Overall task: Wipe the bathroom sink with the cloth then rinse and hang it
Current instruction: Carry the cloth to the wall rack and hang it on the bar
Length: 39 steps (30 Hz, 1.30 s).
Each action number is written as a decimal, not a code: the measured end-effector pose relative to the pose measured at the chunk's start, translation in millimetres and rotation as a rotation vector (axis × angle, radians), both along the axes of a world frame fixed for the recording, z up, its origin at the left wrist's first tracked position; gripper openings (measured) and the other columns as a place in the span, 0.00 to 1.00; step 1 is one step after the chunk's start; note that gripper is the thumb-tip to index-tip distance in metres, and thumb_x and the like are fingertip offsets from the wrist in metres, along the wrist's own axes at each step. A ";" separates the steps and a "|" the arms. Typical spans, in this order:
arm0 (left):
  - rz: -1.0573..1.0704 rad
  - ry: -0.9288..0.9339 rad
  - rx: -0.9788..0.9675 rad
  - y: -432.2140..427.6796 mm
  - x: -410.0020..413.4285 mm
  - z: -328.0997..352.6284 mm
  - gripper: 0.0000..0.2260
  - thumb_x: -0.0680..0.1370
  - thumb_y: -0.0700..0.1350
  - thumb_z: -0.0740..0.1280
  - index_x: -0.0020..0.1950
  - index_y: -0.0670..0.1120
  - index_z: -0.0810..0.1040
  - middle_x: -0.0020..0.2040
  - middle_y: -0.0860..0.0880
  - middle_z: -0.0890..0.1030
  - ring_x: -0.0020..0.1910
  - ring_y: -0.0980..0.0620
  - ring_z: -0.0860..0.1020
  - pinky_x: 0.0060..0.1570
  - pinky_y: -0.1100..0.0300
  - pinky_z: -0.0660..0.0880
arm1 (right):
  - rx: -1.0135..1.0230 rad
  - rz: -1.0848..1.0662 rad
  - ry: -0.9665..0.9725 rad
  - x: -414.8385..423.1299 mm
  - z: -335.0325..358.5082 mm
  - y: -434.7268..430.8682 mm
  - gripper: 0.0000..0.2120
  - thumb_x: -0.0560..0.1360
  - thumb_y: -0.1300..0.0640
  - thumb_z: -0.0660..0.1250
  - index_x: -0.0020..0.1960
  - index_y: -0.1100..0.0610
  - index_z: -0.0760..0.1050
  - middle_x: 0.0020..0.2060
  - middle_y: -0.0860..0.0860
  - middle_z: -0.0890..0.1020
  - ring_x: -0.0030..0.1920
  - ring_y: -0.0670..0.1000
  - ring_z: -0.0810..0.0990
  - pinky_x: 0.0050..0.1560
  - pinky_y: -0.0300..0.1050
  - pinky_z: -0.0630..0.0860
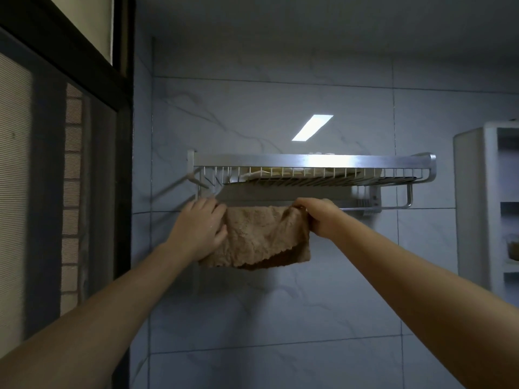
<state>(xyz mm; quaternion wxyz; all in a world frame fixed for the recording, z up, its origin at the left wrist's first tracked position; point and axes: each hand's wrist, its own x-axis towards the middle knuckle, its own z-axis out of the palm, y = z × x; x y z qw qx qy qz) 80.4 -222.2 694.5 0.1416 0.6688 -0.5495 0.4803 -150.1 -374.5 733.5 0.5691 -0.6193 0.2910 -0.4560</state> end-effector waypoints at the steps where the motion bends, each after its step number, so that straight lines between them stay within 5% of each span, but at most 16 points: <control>1: -0.027 0.004 -0.006 0.3 1.3 0.8 0.18 0.77 0.52 0.66 0.63 0.45 0.78 0.59 0.45 0.80 0.59 0.44 0.78 0.61 0.48 0.75 | 0.016 0.032 0.028 4.1 4.3 3.6 0.09 0.75 0.61 0.71 0.54 0.63 0.77 0.40 0.56 0.80 0.39 0.52 0.81 0.42 0.45 0.80; 8: -0.008 -0.003 -0.019 19.3 15.3 -4.1 0.25 0.75 0.53 0.55 0.66 0.44 0.77 0.63 0.44 0.80 0.61 0.44 0.77 0.61 0.48 0.74 | -0.252 0.038 0.211 58.0 13.5 37.6 0.12 0.76 0.56 0.70 0.57 0.60 0.79 0.39 0.54 0.81 0.37 0.50 0.81 0.37 0.43 0.77; 11: -0.072 0.015 -0.040 22.6 22.1 -10.2 0.23 0.77 0.52 0.60 0.69 0.45 0.75 0.67 0.44 0.78 0.66 0.44 0.76 0.67 0.47 0.72 | -0.410 0.101 0.155 87.4 20.4 51.5 0.14 0.78 0.58 0.68 0.64 0.58 0.78 0.46 0.55 0.84 0.41 0.50 0.84 0.40 0.41 0.80; 14: -0.134 0.111 -0.073 27.5 29.4 -14.6 0.21 0.78 0.52 0.64 0.70 0.47 0.73 0.69 0.47 0.76 0.69 0.47 0.73 0.71 0.49 0.68 | -0.699 0.175 0.309 116.9 24.2 74.1 0.18 0.79 0.56 0.67 0.68 0.54 0.76 0.54 0.52 0.82 0.49 0.48 0.82 0.47 0.39 0.79; 17: -0.164 0.193 -0.113 39.2 41.5 -24.4 0.22 0.78 0.50 0.66 0.71 0.46 0.72 0.69 0.46 0.75 0.70 0.46 0.71 0.72 0.47 0.69 | -0.990 0.183 0.517 135.1 22.4 90.1 0.18 0.79 0.54 0.67 0.67 0.53 0.76 0.44 0.44 0.78 0.43 0.41 0.76 0.43 0.34 0.72; 19: -0.142 0.263 -0.128 46.9 50.5 -33.2 0.21 0.79 0.49 0.66 0.72 0.46 0.72 0.70 0.47 0.74 0.70 0.47 0.71 0.71 0.48 0.69 | -1.038 0.128 0.545 132.8 20.0 89.5 0.14 0.80 0.53 0.65 0.65 0.51 0.77 0.43 0.44 0.79 0.41 0.43 0.78 0.42 0.38 0.75; 22: -0.125 0.367 -0.140 52.0 58.7 -43.6 0.19 0.80 0.48 0.64 0.71 0.47 0.73 0.67 0.48 0.75 0.67 0.48 0.73 0.68 0.52 0.69 | -1.251 -0.127 0.621 120.3 11.1 73.0 0.14 0.79 0.53 0.63 0.63 0.47 0.77 0.54 0.49 0.80 0.49 0.49 0.80 0.48 0.47 0.79; 26: -0.229 0.512 -0.242 48.5 51.1 -38.2 0.16 0.81 0.47 0.64 0.68 0.46 0.75 0.62 0.48 0.79 0.60 0.48 0.78 0.60 0.51 0.75 | -1.452 -0.173 0.725 106.7 -2.7 53.2 0.19 0.77 0.49 0.64 0.67 0.47 0.71 0.61 0.49 0.78 0.62 0.53 0.75 0.63 0.53 0.69; 30: -0.238 0.266 -0.313 35.5 36.1 -25.1 0.15 0.80 0.45 0.66 0.66 0.44 0.76 0.60 0.45 0.79 0.59 0.45 0.78 0.58 0.48 0.77 | -1.426 -0.167 0.748 99.8 -2.1 41.3 0.18 0.78 0.49 0.64 0.68 0.47 0.71 0.59 0.48 0.80 0.58 0.53 0.77 0.59 0.52 0.72; 33: -0.210 0.003 -0.153 17.0 18.1 -11.7 0.20 0.80 0.48 0.62 0.71 0.44 0.74 0.67 0.46 0.78 0.65 0.46 0.76 0.64 0.49 0.74 | -1.390 -0.124 0.723 98.8 -2.3 35.2 0.14 0.78 0.50 0.65 0.63 0.49 0.73 0.56 0.49 0.81 0.53 0.53 0.79 0.52 0.52 0.77; 39: -0.010 -0.008 0.023 -0.7 13.5 8.7 0.21 0.83 0.54 0.57 0.72 0.46 0.71 0.68 0.47 0.78 0.67 0.47 0.75 0.66 0.49 0.68 | -1.458 -0.204 0.745 83.7 -1.7 16.0 0.13 0.79 0.50 0.64 0.62 0.50 0.76 0.56 0.50 0.82 0.54 0.54 0.79 0.48 0.47 0.74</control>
